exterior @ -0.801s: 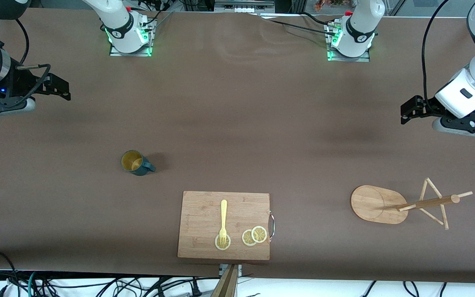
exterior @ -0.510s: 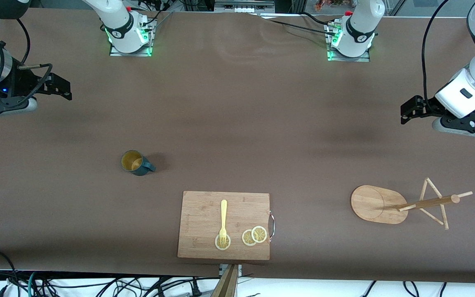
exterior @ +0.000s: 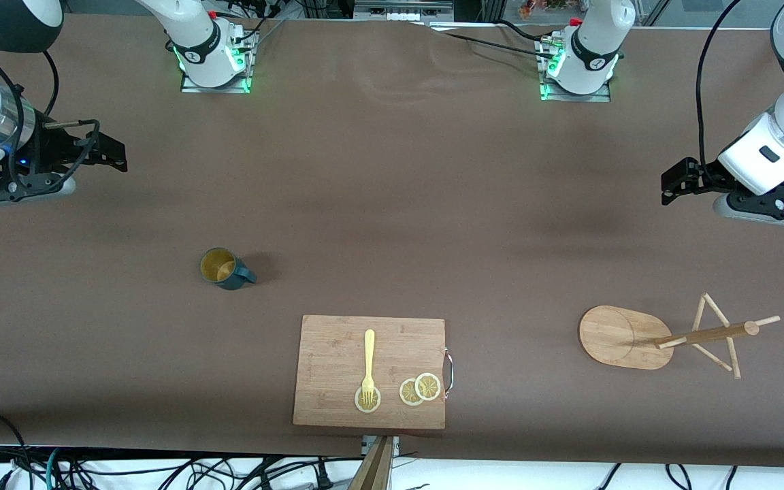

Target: Pass cup and hang on rack

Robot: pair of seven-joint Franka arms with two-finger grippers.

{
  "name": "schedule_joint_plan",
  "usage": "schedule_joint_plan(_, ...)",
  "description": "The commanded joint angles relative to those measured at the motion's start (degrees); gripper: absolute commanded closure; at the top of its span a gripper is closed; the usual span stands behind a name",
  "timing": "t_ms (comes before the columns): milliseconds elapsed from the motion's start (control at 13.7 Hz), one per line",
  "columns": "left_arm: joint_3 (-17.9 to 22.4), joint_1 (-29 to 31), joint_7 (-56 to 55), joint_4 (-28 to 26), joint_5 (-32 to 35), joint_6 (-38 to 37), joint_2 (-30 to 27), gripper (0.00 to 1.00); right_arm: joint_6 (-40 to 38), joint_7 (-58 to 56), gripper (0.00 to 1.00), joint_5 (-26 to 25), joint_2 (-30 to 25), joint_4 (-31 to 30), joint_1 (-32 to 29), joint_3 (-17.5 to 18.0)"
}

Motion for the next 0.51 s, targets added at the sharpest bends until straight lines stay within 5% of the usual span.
schedule_joint_plan(0, -0.14, -0.21, -0.75, 1.83, 1.05, -0.81, 0.84, 0.00, -0.21, 0.12, 0.00, 0.42, -0.29, -0.10, -0.78, 0.33)
schedule_joint_plan(437, -0.14, -0.21, -0.75, 1.83, 1.05, -0.81, 0.84, 0.00, 0.67, 0.04, 0.00, 0.25, 0.06, -0.62, -0.96, -0.02)
